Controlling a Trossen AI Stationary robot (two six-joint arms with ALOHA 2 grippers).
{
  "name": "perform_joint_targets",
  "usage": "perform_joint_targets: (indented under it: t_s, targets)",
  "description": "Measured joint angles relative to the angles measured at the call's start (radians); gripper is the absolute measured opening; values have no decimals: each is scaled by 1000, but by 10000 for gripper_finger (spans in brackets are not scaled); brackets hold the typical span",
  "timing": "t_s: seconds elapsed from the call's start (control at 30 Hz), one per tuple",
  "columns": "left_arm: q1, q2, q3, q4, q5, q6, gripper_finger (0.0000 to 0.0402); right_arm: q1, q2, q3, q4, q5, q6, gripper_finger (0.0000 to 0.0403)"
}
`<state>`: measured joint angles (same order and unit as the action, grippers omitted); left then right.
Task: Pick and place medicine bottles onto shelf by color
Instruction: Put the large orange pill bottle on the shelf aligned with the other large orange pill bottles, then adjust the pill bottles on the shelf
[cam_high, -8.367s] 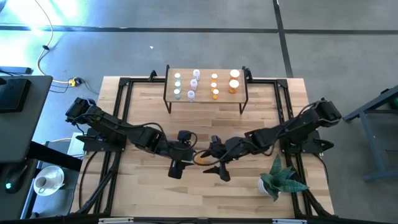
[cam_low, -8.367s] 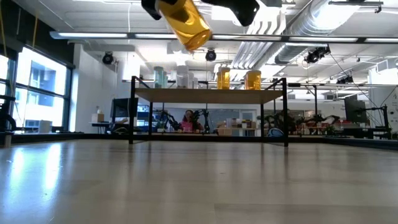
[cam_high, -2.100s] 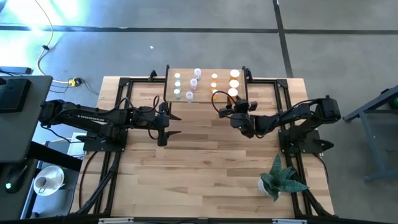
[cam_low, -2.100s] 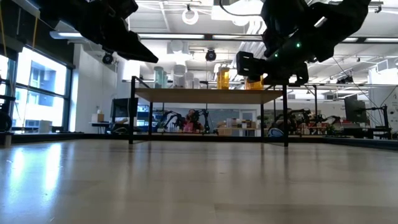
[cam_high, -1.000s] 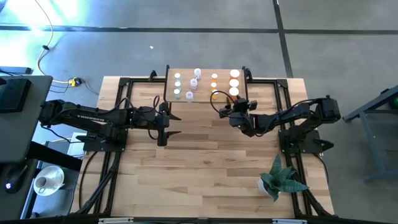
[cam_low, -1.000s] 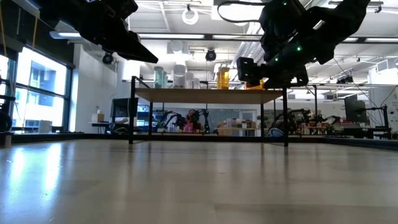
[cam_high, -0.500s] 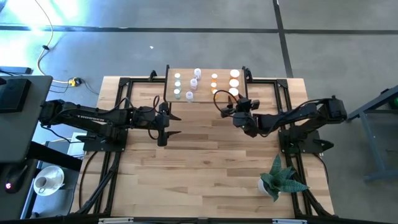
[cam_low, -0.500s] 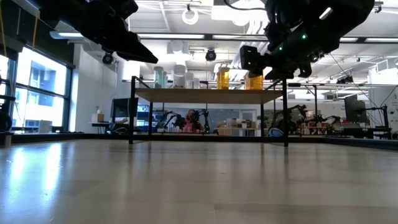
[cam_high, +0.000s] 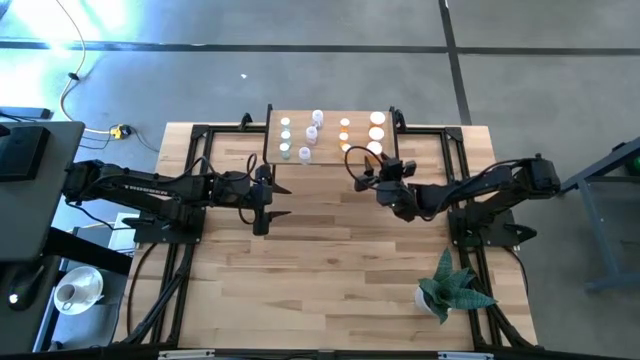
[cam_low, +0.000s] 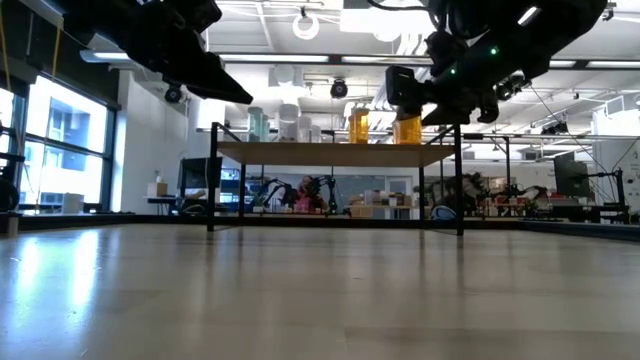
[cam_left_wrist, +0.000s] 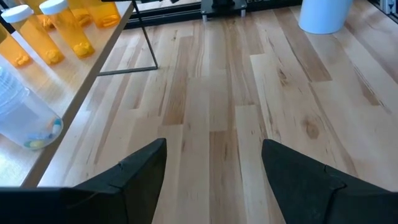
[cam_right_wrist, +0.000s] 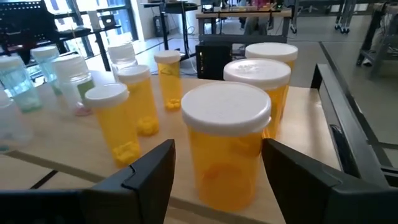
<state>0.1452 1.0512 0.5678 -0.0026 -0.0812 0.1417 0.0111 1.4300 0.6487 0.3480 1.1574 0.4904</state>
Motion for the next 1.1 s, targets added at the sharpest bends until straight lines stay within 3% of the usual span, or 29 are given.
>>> perform_joint_targets:
  t_s: [0.23, 0.6, 0.83, 1.1]
  targets:
    - [0, -4, 0, -1, -5, 0, 255, 32, -30, 1, -9, 83, -28, 232]
    - [0, -11, 0, -25, -10, 12, 255, 60, -115, 0, -34, 63, -46, 232]
    - [20, -77, 0, -46, -20, 19, 255, 106, -211, 10, -25, 58, -115, 232]
    - [96, -182, 0, -126, -20, 19, 255, 70, -235, 229, -92, -168, -391, 232]
